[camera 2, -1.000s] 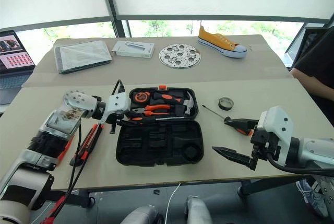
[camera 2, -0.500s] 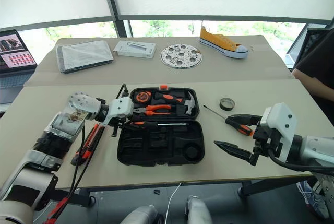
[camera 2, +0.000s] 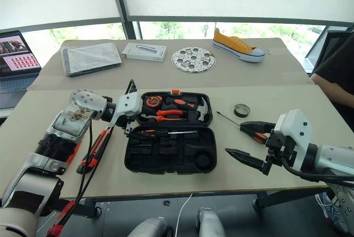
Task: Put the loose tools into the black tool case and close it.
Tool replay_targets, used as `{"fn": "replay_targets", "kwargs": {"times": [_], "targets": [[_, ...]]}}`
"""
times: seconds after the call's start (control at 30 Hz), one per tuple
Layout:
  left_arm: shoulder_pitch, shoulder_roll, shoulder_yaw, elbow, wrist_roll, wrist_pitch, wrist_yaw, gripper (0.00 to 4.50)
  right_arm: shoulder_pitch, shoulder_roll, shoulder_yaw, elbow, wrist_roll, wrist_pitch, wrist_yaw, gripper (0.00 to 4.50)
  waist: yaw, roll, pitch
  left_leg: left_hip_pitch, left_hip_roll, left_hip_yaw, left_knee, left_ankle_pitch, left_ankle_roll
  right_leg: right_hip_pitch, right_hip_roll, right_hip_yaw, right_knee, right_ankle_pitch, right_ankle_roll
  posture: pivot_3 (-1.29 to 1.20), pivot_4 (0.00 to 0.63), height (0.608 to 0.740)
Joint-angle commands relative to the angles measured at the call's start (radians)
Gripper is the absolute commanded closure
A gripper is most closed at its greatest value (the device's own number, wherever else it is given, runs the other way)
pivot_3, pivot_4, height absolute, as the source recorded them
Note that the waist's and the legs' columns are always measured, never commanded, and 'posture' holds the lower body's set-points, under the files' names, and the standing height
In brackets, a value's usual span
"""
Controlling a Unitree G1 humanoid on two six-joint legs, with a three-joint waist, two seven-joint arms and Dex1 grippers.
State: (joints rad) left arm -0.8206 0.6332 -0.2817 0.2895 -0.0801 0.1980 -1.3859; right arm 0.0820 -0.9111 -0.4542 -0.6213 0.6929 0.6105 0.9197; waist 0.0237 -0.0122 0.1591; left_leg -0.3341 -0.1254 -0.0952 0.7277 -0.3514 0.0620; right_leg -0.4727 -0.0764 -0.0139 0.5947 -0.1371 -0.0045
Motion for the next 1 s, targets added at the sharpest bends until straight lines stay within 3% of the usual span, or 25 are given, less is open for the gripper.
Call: {"fn": "replay_targets", "kwargs": {"times": [0.03, 0.37, 0.6, 0.83, 0.9, 1.0], "targets": [[-0.02, -0.017, 0.007, -0.007, -0.002, -0.018, 0.012, 0.71, -0.016, 0.005, -0.01, -0.029, 0.022, -0.017, -0.008, 0.0, 0.0, 0.0, 0.0, 0.0, 0.0, 0.0, 0.0, 0.0, 0.0, 0.0, 0.0, 0.0, 0.0, 0.0, 0.0, 0.0, 0.15, 0.737], [-0.03, -0.093, -0.041, 0.125, 0.063, -0.111, 0.043, 4.45, -0.015, 0.01, -0.002, -0.028, 0.011, -0.024, -0.008, 0.0, 0.003, 0.0, 0.0, 0.0, 0.0, 0.0, 0.0, 0.0, 0.0, 0.0, 0.0, 0.0, 0.0, 0.0, 0.0, 0.0, 0.15, 0.737], [0.017, -0.084, -0.141, 0.136, 0.179, -0.206, 0.045, 4.45, -0.026, 0.018, 0.025, -0.019, -0.006, -0.027, -0.023, 0.0, 0.005, 0.0, -0.001, 0.0, 0.0, 0.0, 0.0, 0.0, 0.0, 0.001, 0.0, 0.0, 0.0, 0.0, 0.0, 0.0, 0.15, 0.737], [0.0, -0.1, -0.132, 0.189, 0.199, -0.248, 0.087, 4.45, -0.032, 0.016, 0.034, 0.003, -0.034, -0.027, -0.041, 0.0, 0.014, 0.001, -0.003, 0.007, 0.0, 0.0, 0.0, -0.001, 0.001, 0.008, 0.0, 0.001, 0.0, 0.0, 0.0, 0.0, 0.15, 0.737], [-0.014, -0.101, -0.064, 0.148, 0.112, -0.159, 0.066, 4.45, -0.014, 0.011, 0.012, 0.02, -0.051, -0.022, -0.048, 0.0, 0.015, 0.001, -0.003, 0.012, 0.001, 0.0, -0.001, -0.001, 0.002, 0.013, 0.0, 0.001, -0.001, -0.001, 0.001, 0.0, 0.15, 0.737], [-0.014, -0.067, 0.087, 0.018, -0.101, 0.047, 0.004, 3.79, 0.038, -0.003, -0.043, 0.079, -0.064, 0.006, -0.034, 0.0, 0.013, 0.0, -0.002, 0.012, 0.0, 0.0, -0.001, -0.002, 0.004, 0.013, 0.001, 0.001, -0.001, -0.002, 0.003, 0.0, 0.15, 0.737]]}}
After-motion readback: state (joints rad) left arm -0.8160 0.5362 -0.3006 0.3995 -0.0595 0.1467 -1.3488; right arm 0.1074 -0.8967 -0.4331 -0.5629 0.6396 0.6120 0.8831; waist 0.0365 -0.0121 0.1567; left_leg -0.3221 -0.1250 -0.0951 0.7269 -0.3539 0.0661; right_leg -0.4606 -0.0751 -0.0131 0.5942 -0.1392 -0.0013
